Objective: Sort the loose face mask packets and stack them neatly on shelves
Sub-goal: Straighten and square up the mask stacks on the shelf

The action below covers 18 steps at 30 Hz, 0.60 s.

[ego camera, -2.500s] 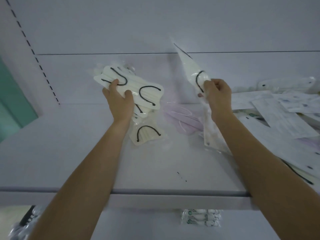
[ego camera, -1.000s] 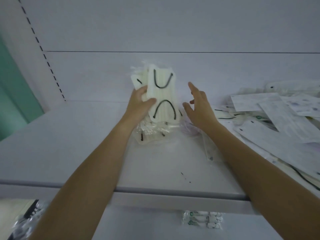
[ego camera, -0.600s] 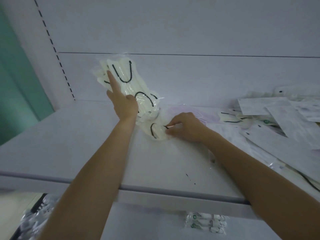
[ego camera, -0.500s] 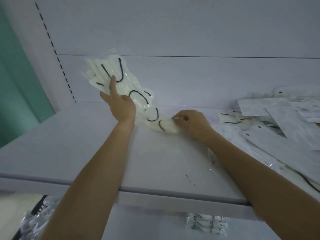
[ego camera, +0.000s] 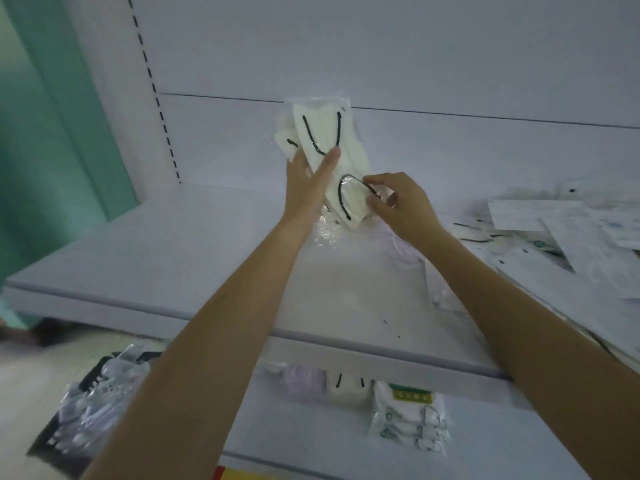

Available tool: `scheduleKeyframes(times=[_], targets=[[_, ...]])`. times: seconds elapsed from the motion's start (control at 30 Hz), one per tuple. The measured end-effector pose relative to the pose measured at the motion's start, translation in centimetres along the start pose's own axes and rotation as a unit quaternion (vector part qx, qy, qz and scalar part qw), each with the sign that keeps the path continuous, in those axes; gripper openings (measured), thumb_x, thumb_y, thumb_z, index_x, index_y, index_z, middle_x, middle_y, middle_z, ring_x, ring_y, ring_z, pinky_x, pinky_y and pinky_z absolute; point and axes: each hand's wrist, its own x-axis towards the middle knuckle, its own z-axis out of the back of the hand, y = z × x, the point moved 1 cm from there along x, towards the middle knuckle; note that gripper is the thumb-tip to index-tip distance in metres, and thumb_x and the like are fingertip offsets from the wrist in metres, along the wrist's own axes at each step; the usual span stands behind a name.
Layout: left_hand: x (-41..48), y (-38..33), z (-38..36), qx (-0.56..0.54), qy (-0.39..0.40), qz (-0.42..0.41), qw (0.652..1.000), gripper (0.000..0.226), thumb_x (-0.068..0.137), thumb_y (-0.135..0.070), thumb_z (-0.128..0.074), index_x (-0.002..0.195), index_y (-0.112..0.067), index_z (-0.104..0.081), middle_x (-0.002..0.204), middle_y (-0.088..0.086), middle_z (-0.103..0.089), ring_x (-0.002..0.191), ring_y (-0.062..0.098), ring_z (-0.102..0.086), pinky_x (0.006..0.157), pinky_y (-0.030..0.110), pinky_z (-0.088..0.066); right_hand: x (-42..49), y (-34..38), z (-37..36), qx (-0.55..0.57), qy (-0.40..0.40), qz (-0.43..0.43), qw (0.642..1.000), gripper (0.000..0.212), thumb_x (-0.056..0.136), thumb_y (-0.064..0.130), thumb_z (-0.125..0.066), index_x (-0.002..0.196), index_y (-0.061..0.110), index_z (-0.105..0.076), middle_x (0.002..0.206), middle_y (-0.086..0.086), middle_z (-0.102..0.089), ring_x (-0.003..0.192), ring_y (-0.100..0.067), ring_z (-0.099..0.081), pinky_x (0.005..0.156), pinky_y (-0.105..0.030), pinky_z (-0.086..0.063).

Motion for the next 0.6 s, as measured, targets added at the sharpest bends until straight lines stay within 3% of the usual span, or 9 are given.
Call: scheduleKeyframes(times=[0.1, 0.17, 0.2, 0.27, 0.33, 0.4, 0.47, 0.5, 0.6], targets=[[-0.9, -0.8, 0.8, 0.081, 0.005, -0.061, 0.995, 0.051, 0.084, -0.007, -0.062, 0.133, -0.010, -0.047, 0.128, 0.010, -0.052, 0.120, 0.022, -0.052, 0.103, 0.044, -0.043, 0.3, 0.6, 0.6, -0.041, 0.068, -0.006, 0.997, 0.060, 0.083, 0.019, -0.068, 0.137, 0.014, -0.042, 0.131, -0.012, -0.044, 0.119, -0.023, -0.045, 0.094, -0.020, -0.029], [-1.7, -1.5, 1.8, 0.084, 0.028, -0.094, 0.992, 0.067, 0.085, -0.004, -0.063, 0.144, -0.010, -0.032, 0.142, 0.009, -0.041, 0.133, 0.021, -0.040, 0.111, 0.043, -0.034, 0.0, 1.6, 1.0, 0.051, 0.088, -0.061, 0.993, 0.080, 0.084, 0.022, -0.068, 0.147, 0.013, -0.020, 0.141, -0.007, -0.035, 0.129, -0.018, -0.037, 0.097, -0.021, -0.027], [-2.2, -1.9, 2.3, 0.083, 0.046, -0.116, 0.989, 0.079, 0.085, -0.004, -0.065, 0.149, -0.011, -0.019, 0.151, 0.009, -0.030, 0.140, 0.021, -0.030, 0.115, 0.043, -0.027, -0.3, 2.3, 1.0, 0.123, 0.094, -0.081, 0.985, 0.082, 0.085, 0.021, -0.067, 0.148, 0.013, -0.016, 0.138, -0.002, -0.039, 0.126, -0.012, -0.041, 0.096, -0.019, -0.030], [-3.4, -2.5, 3.5, 0.071, 0.085, -0.135, 0.985, 0.102, 0.084, -0.007, -0.069, 0.151, -0.018, 0.008, 0.159, 0.009, -0.009, 0.145, 0.023, -0.016, 0.117, 0.045, -0.021, -1.3, 3.8, 1.1, 0.243, 0.100, -0.076, 0.962, 0.071, 0.083, 0.018, -0.065, 0.143, 0.015, -0.027, 0.115, 0.009, -0.057, 0.101, -0.001, -0.059, 0.082, -0.015, -0.045], [-5.1, -2.9, 4.8, 0.035, 0.100, -0.099, 0.989, 0.114, 0.083, -0.015, -0.072, 0.146, -0.031, 0.022, 0.159, 0.003, -0.006, 0.143, 0.019, -0.024, 0.115, 0.043, -0.028, -2.7, 5.3, 1.2, 0.279, 0.094, -0.061, 0.954, 0.064, 0.078, 0.025, -0.061, 0.136, 0.013, -0.037, 0.102, 0.006, -0.063, 0.087, -0.004, -0.065, 0.071, -0.019, -0.050], [-7.0, -3.2, 6.2, 0.030, 0.093, -0.080, 0.992, 0.114, 0.083, -0.025, -0.071, 0.145, -0.032, 0.025, 0.156, -0.012, -0.001, 0.140, -0.001, -0.021, 0.113, 0.027, -0.028, -4.5, 6.8, 0.9, 0.281, 0.085, -0.057, 0.954, 0.066, 0.077, 0.032, -0.059, 0.137, 0.016, -0.036, 0.110, 0.003, -0.063, 0.094, -0.008, -0.065, 0.078, -0.024, -0.051], [-9.0, -3.0, 7.8, 0.036, 0.096, -0.057, 0.993, 0.112, 0.084, -0.035, -0.069, 0.145, -0.032, 0.025, 0.157, -0.013, 0.011, 0.137, -0.008, -0.007, 0.114, 0.027, -0.019, -6.8, 8.4, 0.0, 0.236, 0.077, -0.037, 0.968, 0.075, 0.080, 0.035, -0.057, 0.144, 0.018, -0.024, 0.129, 0.002, -0.054, 0.111, -0.009, -0.058, 0.092, -0.030, -0.048], [-10.1, -2.9, 8.7, 0.022, 0.107, -0.040, 0.993, 0.111, 0.082, -0.036, -0.069, 0.146, -0.033, 0.021, 0.158, -0.010, 0.009, 0.135, -0.008, -0.009, 0.113, 0.028, -0.020, -8.0, 9.5, -0.5, 0.215, 0.074, -0.013, 0.974, 0.075, 0.083, 0.033, -0.054, 0.146, 0.016, -0.018, 0.135, 0.003, -0.047, 0.117, -0.006, -0.052, 0.098, -0.028, -0.044], [-13.2, -2.5, 11.5, -0.032, 0.136, -0.026, 0.990, 0.103, 0.072, -0.025, -0.072, 0.150, -0.027, -0.004, 0.144, -0.005, -0.039, 0.127, 0.007, -0.045, 0.104, 0.038, -0.042, -12.0, 11.9, -2.5, 0.208, 0.075, 0.075, 0.972, 0.063, 0.091, 0.015, -0.039, 0.146, 0.003, -0.010, 0.145, 0.003, -0.029, 0.129, 0.003, -0.033, 0.109, -0.016, -0.028]])
